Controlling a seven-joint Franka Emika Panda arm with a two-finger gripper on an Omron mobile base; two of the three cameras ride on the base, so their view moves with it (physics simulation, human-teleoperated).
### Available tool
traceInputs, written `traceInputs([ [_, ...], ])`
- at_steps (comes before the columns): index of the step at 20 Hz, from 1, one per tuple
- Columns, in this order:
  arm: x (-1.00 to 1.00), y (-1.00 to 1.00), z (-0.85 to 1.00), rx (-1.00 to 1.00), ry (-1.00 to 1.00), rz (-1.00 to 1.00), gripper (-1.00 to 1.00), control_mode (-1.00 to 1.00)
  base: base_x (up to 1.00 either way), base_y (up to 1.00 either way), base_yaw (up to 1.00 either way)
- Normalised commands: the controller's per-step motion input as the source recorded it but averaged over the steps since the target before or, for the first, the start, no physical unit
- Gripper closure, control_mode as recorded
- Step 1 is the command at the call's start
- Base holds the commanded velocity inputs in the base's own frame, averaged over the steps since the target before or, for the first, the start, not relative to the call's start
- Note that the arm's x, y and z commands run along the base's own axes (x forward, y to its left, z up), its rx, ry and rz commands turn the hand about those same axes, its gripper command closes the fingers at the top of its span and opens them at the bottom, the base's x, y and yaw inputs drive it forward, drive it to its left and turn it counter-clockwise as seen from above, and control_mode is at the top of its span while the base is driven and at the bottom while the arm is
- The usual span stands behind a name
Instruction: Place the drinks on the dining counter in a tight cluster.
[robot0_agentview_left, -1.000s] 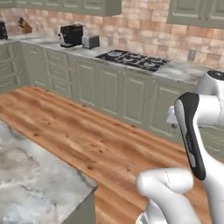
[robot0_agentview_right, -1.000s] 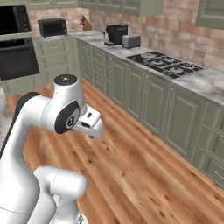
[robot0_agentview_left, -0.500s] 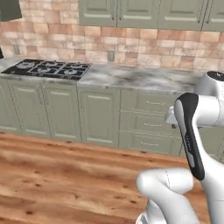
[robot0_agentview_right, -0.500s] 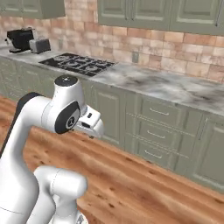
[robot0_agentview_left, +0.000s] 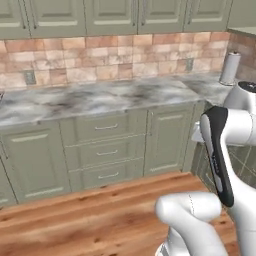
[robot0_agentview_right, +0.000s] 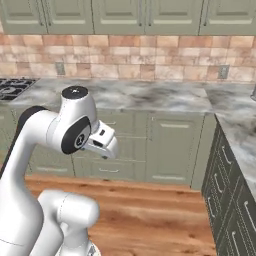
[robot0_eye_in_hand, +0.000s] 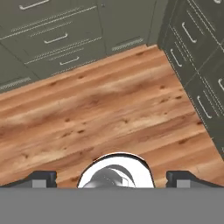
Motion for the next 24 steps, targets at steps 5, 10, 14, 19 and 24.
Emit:
traceInputs([
  [5, 0.0, 0.0, 0.0, 0.0, 0.0, 0.0, -1.0, 1.0, 0.76, 0.05, -0.5],
  [10, 0.0, 0.0, 0.0, 0.0, 0.0, 0.0, -1.0, 1.0, 0.84, 0.27, -0.63],
  [14, 0.0, 0.0, 0.0, 0.0, 0.0, 0.0, -1.0, 1.0, 0.61, 0.55, -0.79],
  [19, 0.0, 0.0, 0.0, 0.0, 0.0, 0.0, -1.0, 1.0, 0.32, 0.25, -0.9],
  [24, 0.0, 0.0, 0.0, 0.0, 0.0, 0.0, -1.0, 1.0, 0.37, 0.06, -0.89],
])
